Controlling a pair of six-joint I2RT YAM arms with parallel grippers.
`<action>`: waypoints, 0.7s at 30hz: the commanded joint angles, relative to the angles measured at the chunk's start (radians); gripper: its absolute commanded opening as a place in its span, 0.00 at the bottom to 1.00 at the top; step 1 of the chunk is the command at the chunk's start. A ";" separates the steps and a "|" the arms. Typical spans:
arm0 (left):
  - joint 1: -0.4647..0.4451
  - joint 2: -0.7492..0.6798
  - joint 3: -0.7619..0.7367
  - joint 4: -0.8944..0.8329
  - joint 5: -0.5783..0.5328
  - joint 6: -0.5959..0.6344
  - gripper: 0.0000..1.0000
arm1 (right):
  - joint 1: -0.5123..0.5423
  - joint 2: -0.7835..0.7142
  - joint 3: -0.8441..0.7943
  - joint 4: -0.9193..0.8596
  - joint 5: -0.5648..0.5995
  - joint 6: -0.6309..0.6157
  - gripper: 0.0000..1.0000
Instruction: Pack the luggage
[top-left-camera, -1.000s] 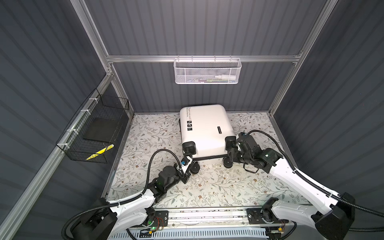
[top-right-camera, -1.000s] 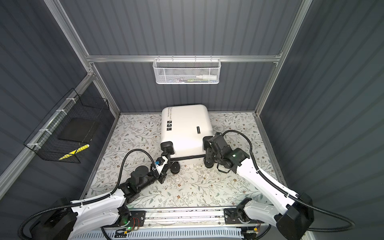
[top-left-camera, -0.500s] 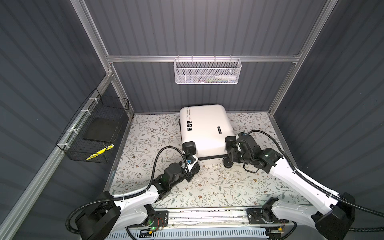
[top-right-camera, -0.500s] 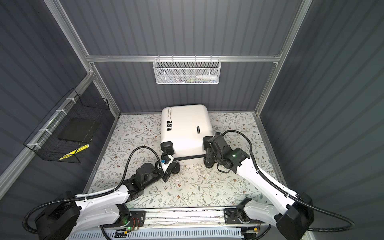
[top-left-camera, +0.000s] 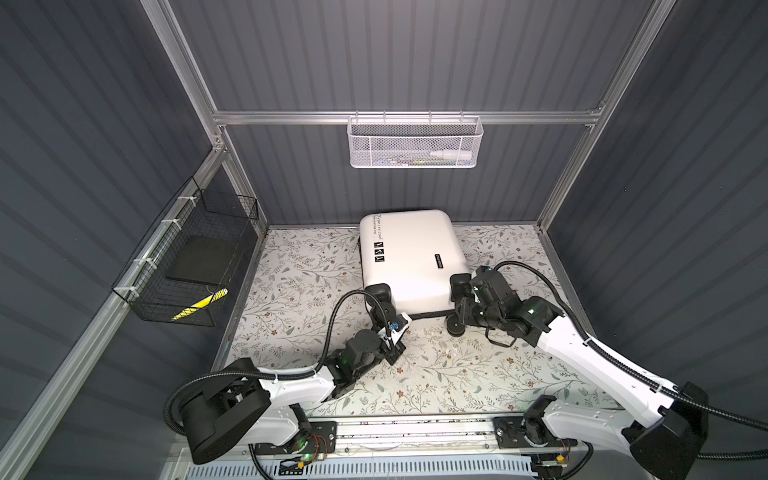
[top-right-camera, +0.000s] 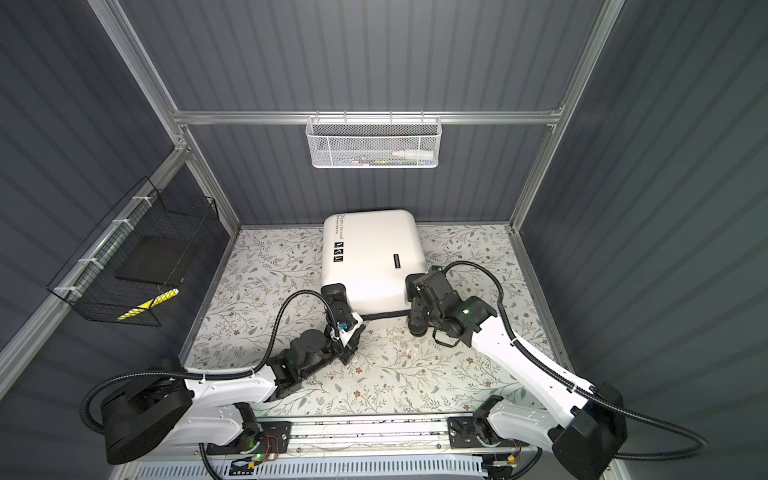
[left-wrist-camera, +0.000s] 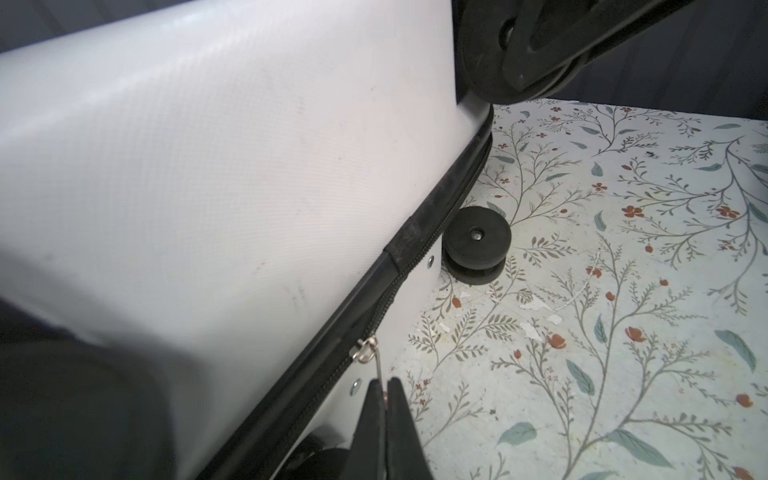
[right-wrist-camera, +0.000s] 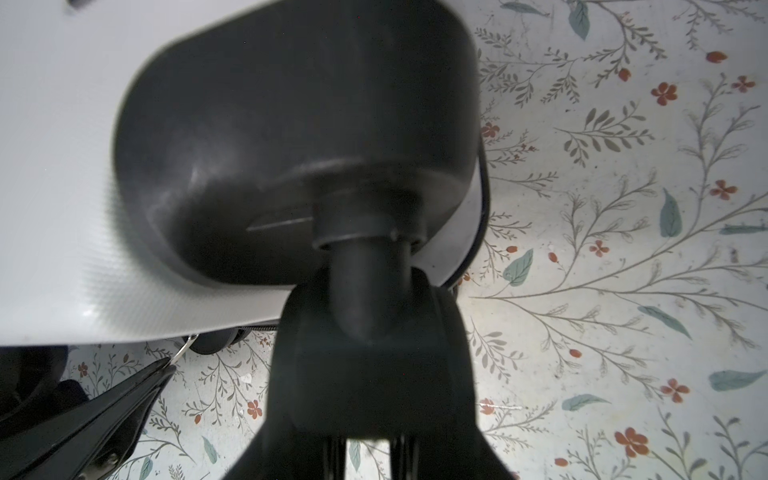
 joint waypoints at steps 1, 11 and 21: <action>-0.100 0.057 0.035 0.062 0.182 -0.002 0.00 | 0.033 0.010 0.015 0.140 -0.071 0.016 0.00; -0.164 0.182 0.112 0.123 0.140 -0.009 0.00 | 0.010 0.018 0.100 0.092 -0.003 -0.052 0.00; -0.201 0.281 0.184 0.161 0.118 -0.007 0.00 | -0.011 0.056 0.088 0.131 -0.059 -0.065 0.00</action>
